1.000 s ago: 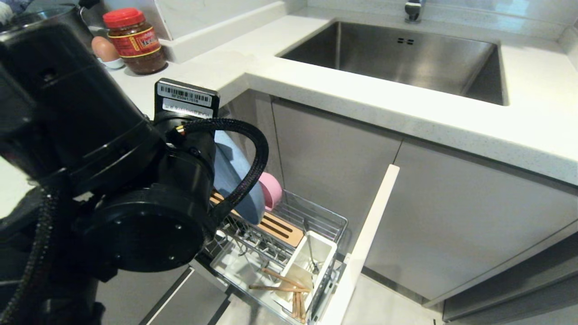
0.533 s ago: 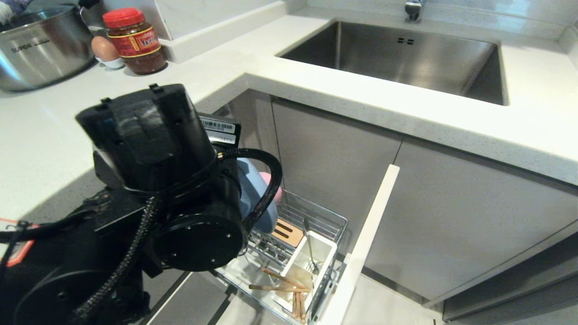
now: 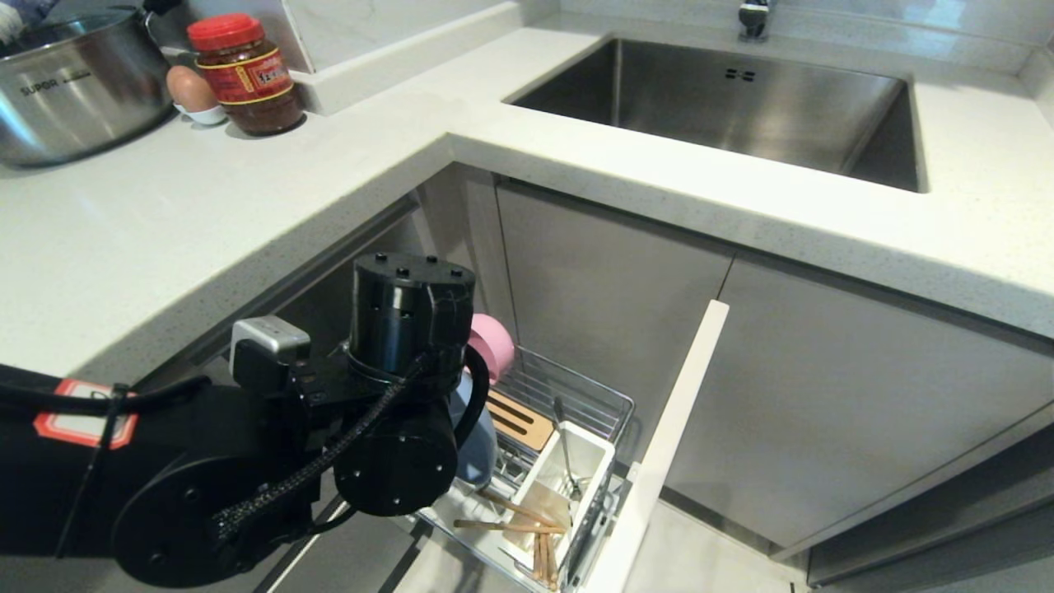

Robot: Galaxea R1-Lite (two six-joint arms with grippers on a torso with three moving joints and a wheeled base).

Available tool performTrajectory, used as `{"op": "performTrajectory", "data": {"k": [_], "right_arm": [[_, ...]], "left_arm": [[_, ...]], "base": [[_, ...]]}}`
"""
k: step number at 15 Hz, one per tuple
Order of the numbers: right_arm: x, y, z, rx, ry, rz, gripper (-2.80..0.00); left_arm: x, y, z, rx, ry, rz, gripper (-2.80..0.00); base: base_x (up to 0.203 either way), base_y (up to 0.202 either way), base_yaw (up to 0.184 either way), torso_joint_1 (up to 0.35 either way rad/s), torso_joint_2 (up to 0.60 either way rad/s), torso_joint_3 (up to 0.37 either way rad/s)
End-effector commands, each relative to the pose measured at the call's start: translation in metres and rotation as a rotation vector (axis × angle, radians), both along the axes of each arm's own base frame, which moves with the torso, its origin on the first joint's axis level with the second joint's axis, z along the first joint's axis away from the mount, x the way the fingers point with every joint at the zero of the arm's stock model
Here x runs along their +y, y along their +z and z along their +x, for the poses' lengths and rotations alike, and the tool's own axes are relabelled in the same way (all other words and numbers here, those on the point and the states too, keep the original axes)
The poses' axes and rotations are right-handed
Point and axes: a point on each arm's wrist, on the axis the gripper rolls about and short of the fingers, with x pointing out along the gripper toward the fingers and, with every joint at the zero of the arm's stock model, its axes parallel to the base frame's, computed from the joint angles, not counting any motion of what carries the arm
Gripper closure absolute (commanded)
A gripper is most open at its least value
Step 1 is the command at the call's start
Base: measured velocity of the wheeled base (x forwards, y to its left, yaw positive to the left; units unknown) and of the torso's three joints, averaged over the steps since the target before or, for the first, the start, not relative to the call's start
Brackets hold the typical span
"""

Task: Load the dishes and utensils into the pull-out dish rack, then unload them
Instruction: Pick up the plate and place it in the cupboard

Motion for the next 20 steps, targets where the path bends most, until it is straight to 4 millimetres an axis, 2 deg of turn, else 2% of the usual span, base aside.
{"op": "performTrajectory", "data": {"k": [1,12,20], "right_arm": [[0.0,0.0,0.0,-0.005,0.0,0.0,0.0],[0.0,0.0,0.0,-0.005,0.0,0.0,0.0],[0.0,0.0,0.0,-0.005,0.0,0.0,0.0]], "left_arm": [[0.002,-0.001,0.003,-0.004,0.019,-0.008,0.0],[0.007,-0.017,0.017,0.038,0.021,-0.013,0.0],[0.007,-0.022,0.02,0.048,0.022,-0.015,0.0]], "base": [[0.0,0.0,0.0,0.0,0.0,0.0],[0.0,0.0,0.0,0.0,0.0,0.0],[0.0,0.0,0.0,0.0,0.0,0.0]]}}
